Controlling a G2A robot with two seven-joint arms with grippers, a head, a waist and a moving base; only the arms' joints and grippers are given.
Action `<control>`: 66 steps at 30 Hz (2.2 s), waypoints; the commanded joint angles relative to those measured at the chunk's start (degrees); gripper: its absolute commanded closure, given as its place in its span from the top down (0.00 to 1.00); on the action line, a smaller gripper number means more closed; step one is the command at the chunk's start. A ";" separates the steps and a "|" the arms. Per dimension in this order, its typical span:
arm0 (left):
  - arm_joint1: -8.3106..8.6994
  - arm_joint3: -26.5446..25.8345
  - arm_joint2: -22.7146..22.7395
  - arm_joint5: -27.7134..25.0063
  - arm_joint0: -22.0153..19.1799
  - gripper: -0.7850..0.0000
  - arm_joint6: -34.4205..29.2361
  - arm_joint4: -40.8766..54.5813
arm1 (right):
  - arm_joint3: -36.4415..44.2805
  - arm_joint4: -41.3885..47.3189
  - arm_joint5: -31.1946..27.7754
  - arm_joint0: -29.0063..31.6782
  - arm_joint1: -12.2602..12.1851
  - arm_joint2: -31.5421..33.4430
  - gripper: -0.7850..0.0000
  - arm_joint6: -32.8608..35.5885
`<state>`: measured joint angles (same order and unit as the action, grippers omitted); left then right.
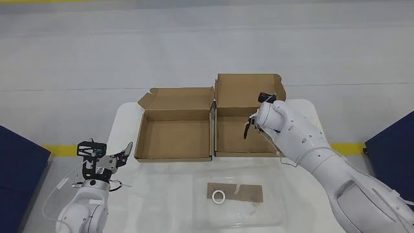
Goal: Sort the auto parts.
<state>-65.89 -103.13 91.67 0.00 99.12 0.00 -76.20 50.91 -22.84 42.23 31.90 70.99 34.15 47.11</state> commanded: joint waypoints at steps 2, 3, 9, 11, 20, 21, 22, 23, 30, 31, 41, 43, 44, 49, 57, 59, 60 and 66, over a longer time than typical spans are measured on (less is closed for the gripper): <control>0.00 0.00 0.00 0.00 0.00 1.00 0.00 0.00 | -1.09 -0.03 -0.51 -0.21 0.57 -0.28 0.00 0.44; 0.00 0.00 0.00 0.00 0.00 1.00 0.00 0.00 | -1.54 0.11 -0.76 -0.30 0.82 -0.41 0.00 0.69; 0.00 0.00 0.00 0.00 0.00 1.00 0.00 0.00 | -5.07 0.53 -2.13 -1.32 2.70 -1.43 0.00 1.18; 0.00 0.00 0.00 0.00 0.00 1.00 0.00 0.00 | -6.09 0.58 -2.38 -1.63 3.24 -1.73 0.00 1.29; 0.00 0.00 0.00 0.00 0.00 1.00 0.00 0.00 | -11.21 0.62 -3.69 -2.69 6.00 -3.13 0.00 1.44; 0.00 0.00 0.00 0.00 0.00 1.00 0.00 0.00 | -11.67 0.63 -3.85 -2.80 6.26 -3.19 0.00 1.34; 0.00 0.00 0.00 0.00 0.00 1.00 0.00 0.00 | -12.16 0.62 -3.98 -2.92 6.52 -3.26 0.00 1.36; 0.00 0.00 0.00 0.00 0.00 1.00 0.00 0.00 | -12.60 0.62 -4.11 -3.05 6.76 -3.29 0.00 1.33; 0.00 0.00 0.00 0.00 0.00 1.00 0.00 0.00 | -14.93 0.61 -5.00 -3.66 8.15 -3.18 0.44 0.92; 0.00 0.00 0.00 0.00 0.00 1.00 0.00 0.00 | -15.15 0.62 -5.19 -3.72 8.29 -3.12 0.47 0.89; 0.00 0.00 0.00 0.00 0.00 1.00 0.00 0.00 | -14.54 2.01 -11.07 -4.42 7.97 -0.30 1.00 3.32; 0.00 0.00 0.00 0.00 0.00 1.00 0.00 0.00 | -13.24 1.77 -11.83 -4.26 7.38 0.63 1.00 3.74; 0.00 0.00 0.00 0.00 0.00 1.00 0.00 0.00 | -12.48 1.58 -12.04 -4.09 7.00 1.17 1.00 3.95; 0.00 0.00 0.00 0.00 0.00 1.00 0.00 0.00 | -5.73 -0.18 -12.10 -2.14 4.25 4.80 1.00 5.73; 0.00 0.00 0.00 0.00 0.00 1.00 0.00 0.00 | 4.89 -3.23 -11.23 1.94 0.56 9.73 1.00 9.56; 0.00 0.00 0.00 0.00 0.00 1.00 0.00 0.00 | 4.89 -3.23 -11.23 1.94 0.56 9.73 1.00 9.56; 0.00 0.00 0.00 0.00 0.00 1.00 0.00 0.00 | 4.89 -3.23 -11.23 1.94 0.56 9.73 1.00 9.56; 0.00 0.00 0.00 0.00 0.00 1.00 0.00 0.00 | 5.20 -2.57 -12.21 2.42 0.55 10.02 1.00 9.09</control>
<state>-65.89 -103.13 91.67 0.00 99.12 0.00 -76.20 55.78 -26.04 30.98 33.86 71.56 43.89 56.64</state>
